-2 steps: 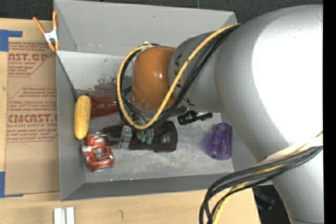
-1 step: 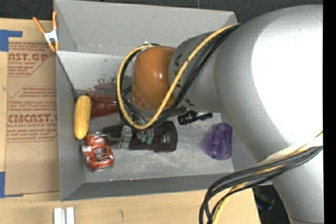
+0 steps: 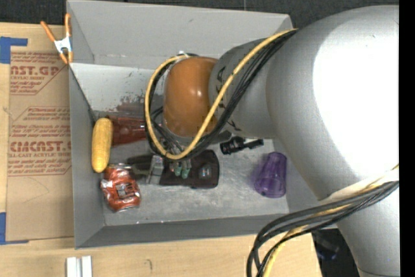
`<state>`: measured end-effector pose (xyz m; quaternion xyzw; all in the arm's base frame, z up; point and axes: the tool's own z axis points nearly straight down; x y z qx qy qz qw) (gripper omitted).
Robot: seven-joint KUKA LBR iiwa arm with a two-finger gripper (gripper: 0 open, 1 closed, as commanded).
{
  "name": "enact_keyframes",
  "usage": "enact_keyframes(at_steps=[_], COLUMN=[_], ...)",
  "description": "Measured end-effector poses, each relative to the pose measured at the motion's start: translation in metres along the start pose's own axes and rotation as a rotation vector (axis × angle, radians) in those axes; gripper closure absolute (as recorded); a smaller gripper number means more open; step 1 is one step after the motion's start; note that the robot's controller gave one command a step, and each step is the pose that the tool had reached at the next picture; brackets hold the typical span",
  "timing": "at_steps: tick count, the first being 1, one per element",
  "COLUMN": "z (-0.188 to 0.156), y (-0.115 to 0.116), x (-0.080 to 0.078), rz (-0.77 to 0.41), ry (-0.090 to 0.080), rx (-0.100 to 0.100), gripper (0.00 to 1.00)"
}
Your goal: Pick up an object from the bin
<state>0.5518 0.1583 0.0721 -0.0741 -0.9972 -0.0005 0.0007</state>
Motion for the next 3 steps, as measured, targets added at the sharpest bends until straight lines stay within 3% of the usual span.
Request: enact_keyframes(at_steps=[1, 3], z=[-0.041, -0.153], y=[-0.001, 0.004], x=[0.008, -0.003], rz=[0.083, 0.041], ry=[-0.003, 0.000], rx=[0.000, 0.002], gripper=[1.00, 1.00])
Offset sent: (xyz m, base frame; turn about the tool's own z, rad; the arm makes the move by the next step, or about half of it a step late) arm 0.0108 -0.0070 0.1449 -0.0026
